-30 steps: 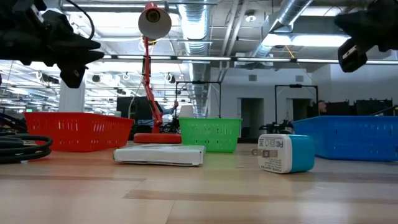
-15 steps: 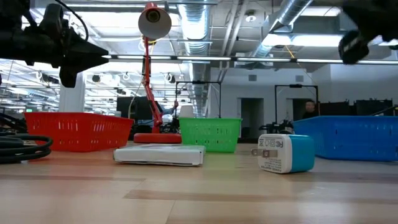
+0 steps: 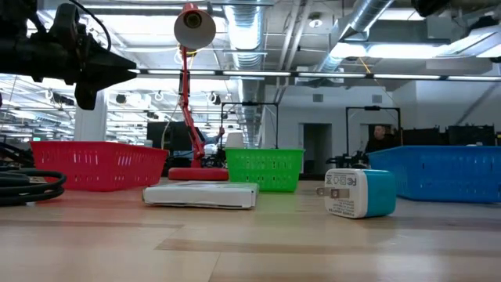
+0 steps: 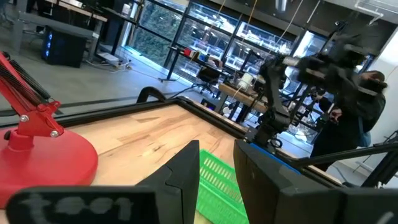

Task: Pick and place items into bin
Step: Put the pink charger adapter into the blue bin

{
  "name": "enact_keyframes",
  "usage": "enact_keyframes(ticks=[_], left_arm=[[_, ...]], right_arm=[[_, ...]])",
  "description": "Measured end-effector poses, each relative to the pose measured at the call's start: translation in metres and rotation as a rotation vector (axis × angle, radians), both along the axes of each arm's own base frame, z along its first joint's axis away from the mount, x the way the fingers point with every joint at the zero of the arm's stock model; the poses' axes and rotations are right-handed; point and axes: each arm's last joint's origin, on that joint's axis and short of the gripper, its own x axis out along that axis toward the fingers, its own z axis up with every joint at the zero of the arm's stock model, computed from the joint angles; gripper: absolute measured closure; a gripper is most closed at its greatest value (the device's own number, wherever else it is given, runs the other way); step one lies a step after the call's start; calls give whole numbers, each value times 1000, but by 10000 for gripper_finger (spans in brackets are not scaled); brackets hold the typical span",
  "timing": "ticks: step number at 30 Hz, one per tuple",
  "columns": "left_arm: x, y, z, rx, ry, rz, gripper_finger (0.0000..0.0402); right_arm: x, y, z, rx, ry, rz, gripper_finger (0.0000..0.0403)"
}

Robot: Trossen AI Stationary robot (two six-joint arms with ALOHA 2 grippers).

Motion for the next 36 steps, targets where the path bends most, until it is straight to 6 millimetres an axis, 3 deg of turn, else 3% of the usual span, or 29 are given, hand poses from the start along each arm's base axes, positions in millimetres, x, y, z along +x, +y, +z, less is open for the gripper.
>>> enact_keyframes(ticks=[3, 9, 14, 21, 27, 32, 36], left_arm=[[0, 0, -1, 0, 7, 0, 314], [0, 0, -1, 0, 12, -15, 314], [0, -1, -1, -2, 13, -19, 314], [0, -1, -2, -2, 16, -20, 314], [0, -1, -2, -3, 17, -20, 314], [0, -1, -2, -3, 18, -21, 314], [0, -1, -2, 8, 22, -20, 314]], right_arm=[[30, 26, 2, 32, 333, -36, 379], [69, 65, 0, 88, 987, -267, 378], [106, 93, -10, 185, 1294, -379, 377], [144, 115, -54, 235, 1592, -362, 349], [150, 119, -83, 226, 1812, -421, 337], [142, 119, -79, 214, 1837, -560, 337], [130, 126, -61, 193, 1653, -667, 336]])
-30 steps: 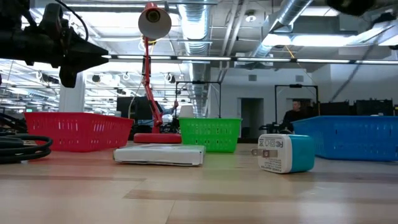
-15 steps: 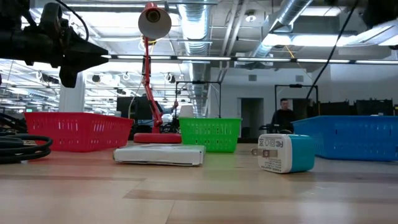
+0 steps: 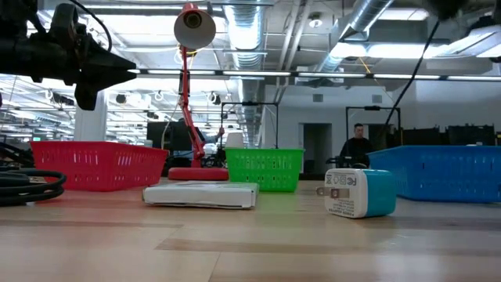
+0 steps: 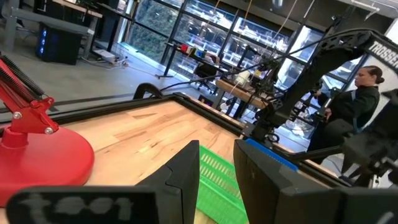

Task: Pick and place items into bin
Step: Put the pink charger adapter into the blue bin

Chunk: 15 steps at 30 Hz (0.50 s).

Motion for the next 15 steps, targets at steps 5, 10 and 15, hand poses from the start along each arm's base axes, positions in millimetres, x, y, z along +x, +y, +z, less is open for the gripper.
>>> enact_keyframes(ticks=[5, 10, 15], left_arm=[[0, 0, 0, 4, 2, 0, 314], [0, 0, 0, 5, 2, 0, 314], [0, 0, 0, 6, 3, 0, 314]], right_arm=[[-15, 11, 17, -69, -135, -70, 336], [-23, 16, 21, -139, -203, -192, 336], [-23, 31, -1, -185, -191, -365, 336]])
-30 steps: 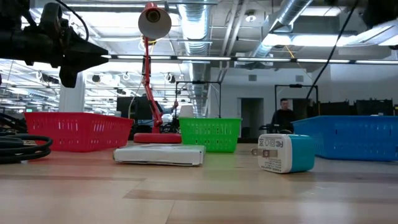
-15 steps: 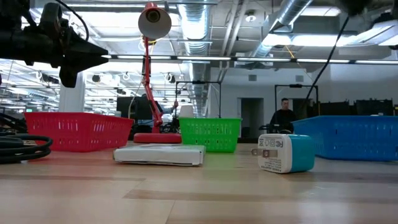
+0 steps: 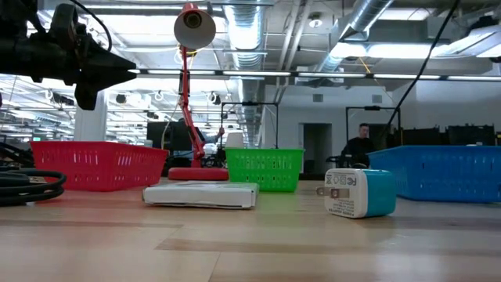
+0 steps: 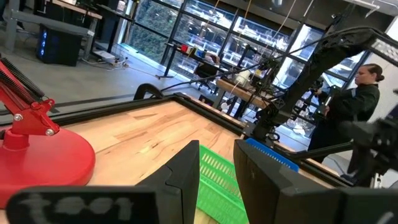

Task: Pick and place items into bin
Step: Put the pink charger adapter into the blue bin

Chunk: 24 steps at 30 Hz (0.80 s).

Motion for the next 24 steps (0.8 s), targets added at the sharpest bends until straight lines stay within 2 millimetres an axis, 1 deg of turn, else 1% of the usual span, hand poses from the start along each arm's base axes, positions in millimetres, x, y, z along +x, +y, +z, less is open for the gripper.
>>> enact_keyframes(ticks=[3, 5, 7, 9, 13, 19, 22, 24], left_arm=[[0, 0, 0, 0, 0, 0, 314], [0, 0, 0, 0, 0, 0, 314], [0, 0, 0, 0, 1, 0, 314], [0, 0, 0, 0, 0, 0, 314], [0, 0, 0, 1, 1, 0, 314], [0, 0, 0, 1, 1, 0, 314], [0, 0, 0, 1, 1, 0, 314], [0, 0, 0, 1, 1, 0, 314]], right_arm=[[0, 12, -15, -14, 3, -13, 336], [-2, 18, -21, -54, -16, -17, 336], [-5, 21, -23, -70, -9, -74, 336], [-8, 24, -24, -66, 2, -133, 336], [-13, 30, -24, -78, -21, -186, 336], [-17, 28, -22, -125, -30, -188, 336], [-17, 28, -22, -114, -24, -233, 336], [-18, 27, -22, -117, 10, -273, 335]])
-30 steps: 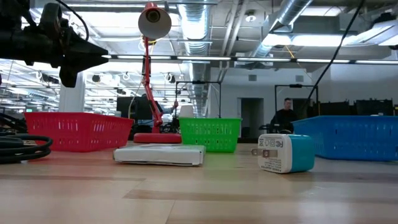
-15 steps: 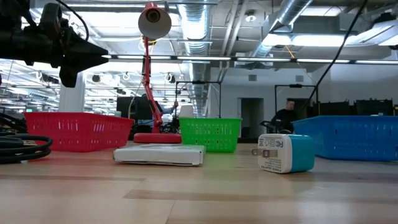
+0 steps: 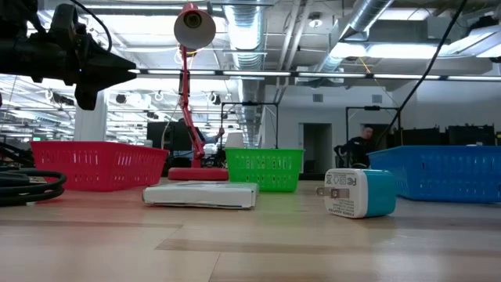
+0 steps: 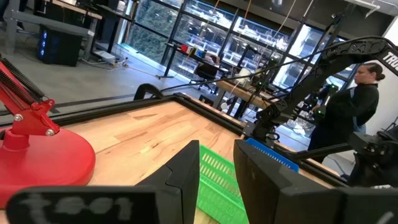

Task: Pick and place items into bin
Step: Put the pink charger adapter into the blue bin

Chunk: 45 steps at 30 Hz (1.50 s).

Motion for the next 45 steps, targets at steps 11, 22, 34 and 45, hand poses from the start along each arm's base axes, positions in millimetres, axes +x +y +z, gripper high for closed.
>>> enact_keyframes(ticks=[11, 22, 34, 45], left_arm=[[0, 0, 0, 0, 0, 0, 314], [0, 0, 0, 0, 0, 0, 314], [0, 0, 0, 0, 0, 0, 314], [0, 0, 0, 0, 0, 1, 314]], right_arm=[[4, 2, -3, 34, -5, -94, 242], [11, -8, 1, 98, 91, -89, 275], [10, 4, -3, 88, -14, -82, 252], [0, 5, -9, 53, 14, -118, 194]])
